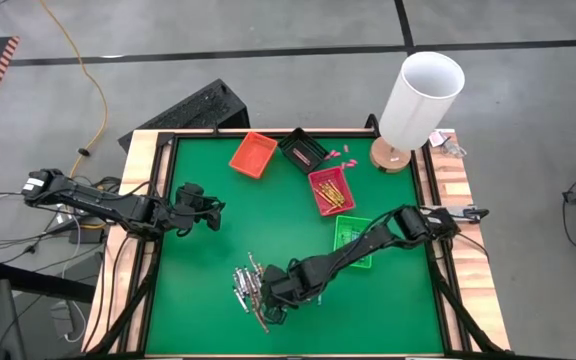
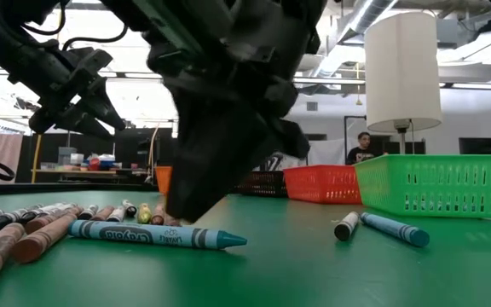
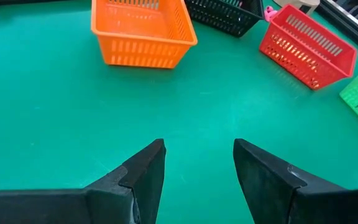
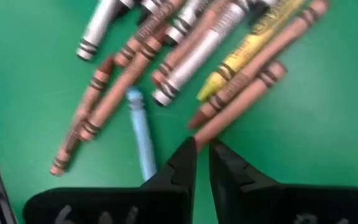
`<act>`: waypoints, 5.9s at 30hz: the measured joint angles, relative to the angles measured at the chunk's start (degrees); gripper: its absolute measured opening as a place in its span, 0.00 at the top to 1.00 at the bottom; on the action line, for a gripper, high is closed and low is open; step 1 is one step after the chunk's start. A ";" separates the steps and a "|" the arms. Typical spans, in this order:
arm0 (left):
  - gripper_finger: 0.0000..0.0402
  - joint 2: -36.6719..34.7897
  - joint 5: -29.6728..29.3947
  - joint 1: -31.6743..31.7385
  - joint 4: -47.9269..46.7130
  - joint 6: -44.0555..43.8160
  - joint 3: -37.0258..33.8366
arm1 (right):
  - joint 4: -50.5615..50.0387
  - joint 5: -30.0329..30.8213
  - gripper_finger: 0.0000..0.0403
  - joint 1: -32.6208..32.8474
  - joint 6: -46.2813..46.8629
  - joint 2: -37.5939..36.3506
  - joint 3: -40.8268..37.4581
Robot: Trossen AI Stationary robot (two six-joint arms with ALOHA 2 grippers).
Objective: Sort crayons
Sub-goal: Put the brown crayon into the black bin
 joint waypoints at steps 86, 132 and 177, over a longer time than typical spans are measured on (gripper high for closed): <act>0.55 0.00 0.27 -0.07 -0.02 0.20 0.00 | -12.00 2.09 0.99 -4.64 -0.31 -0.50 0.34; 0.55 -0.01 -0.62 -0.07 -1.31 0.87 0.00 | -26.53 6.72 0.99 -31.27 -33.46 -5.16 8.61; 0.55 -0.01 -6.49 -0.04 -0.79 1.25 0.00 | -18.70 0.02 0.99 -54.00 -45.35 -4.44 8.26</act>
